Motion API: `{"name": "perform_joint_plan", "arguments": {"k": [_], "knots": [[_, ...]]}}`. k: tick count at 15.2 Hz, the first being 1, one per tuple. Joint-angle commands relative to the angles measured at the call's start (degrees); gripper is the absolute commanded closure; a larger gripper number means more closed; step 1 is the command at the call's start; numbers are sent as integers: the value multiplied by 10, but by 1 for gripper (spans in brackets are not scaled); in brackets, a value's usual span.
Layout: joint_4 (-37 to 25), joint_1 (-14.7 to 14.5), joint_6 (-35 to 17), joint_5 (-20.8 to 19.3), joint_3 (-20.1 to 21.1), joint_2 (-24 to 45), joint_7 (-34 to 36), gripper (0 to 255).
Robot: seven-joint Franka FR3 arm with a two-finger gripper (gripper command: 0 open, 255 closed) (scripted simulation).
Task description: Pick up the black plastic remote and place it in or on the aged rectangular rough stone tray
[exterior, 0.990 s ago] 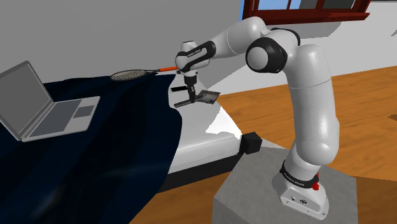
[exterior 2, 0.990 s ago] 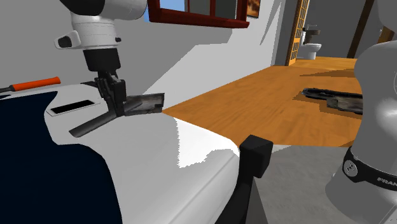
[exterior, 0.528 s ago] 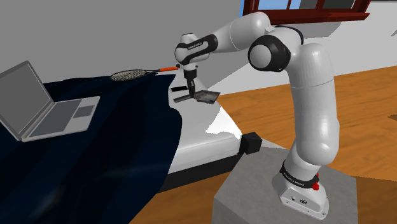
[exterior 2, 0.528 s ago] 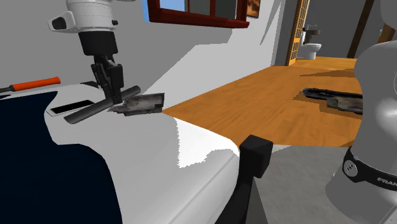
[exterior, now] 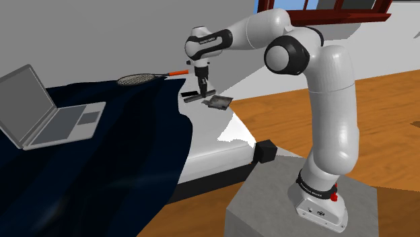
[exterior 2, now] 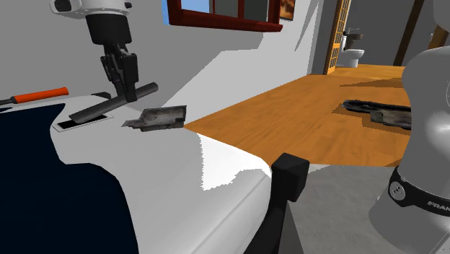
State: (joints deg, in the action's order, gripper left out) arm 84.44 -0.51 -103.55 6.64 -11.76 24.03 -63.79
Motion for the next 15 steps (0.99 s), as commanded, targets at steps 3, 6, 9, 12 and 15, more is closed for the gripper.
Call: {"name": "perform_joint_plan", "arguments": {"k": [3, 6, 9, 12, 15], "knots": [[-8, 31, 4, 3, -12, 7, -42, 255], [-21, 58, 7, 7, -22, 19, -77, 255], [-42, 86, 13, 11, -31, 35, -112, 255], [-55, 105, 12, 16, -35, 50, -136, 255], [-37, 105, -9, 17, -35, 54, -137, 255]]}}
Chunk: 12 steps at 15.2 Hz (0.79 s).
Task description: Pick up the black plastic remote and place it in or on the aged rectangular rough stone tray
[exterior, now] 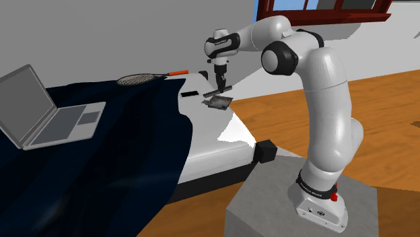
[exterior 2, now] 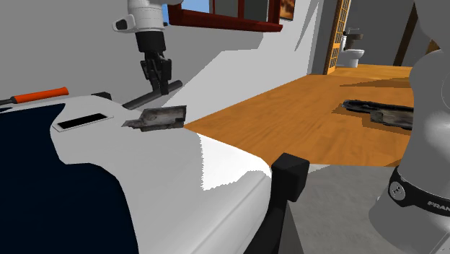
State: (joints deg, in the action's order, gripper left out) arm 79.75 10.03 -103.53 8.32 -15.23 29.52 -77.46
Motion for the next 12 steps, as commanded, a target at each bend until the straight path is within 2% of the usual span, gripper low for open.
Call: {"name": "perform_joint_plan", "arguments": {"k": [1, 7, 12], "knots": [[15, -1, -16, 1, 1, 1, -1, 255], [45, -1, -58, 5, 3, 14, -5, 255], [45, -1, -58, 5, 3, 14, -5, 255]]}}
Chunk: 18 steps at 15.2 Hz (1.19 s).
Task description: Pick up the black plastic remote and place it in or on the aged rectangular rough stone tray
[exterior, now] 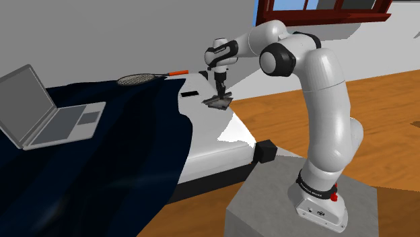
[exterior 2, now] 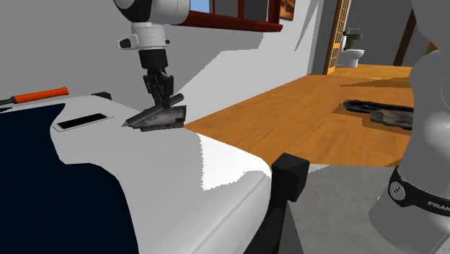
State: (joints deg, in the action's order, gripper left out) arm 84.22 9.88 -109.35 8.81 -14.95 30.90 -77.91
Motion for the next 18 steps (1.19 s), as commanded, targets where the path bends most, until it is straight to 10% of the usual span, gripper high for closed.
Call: {"name": "perform_joint_plan", "arguments": {"k": [1, 3, 4, 18], "knots": [[0, 0, 0, 0, 0, 0, 0, 255], [0, 0, 0, 0, 0, 0, 0, 255], [0, 0, 0, 0, 0, 0, 0, 0], [-61, 4, 68, -4, -3, -8, 4, 0]]}}
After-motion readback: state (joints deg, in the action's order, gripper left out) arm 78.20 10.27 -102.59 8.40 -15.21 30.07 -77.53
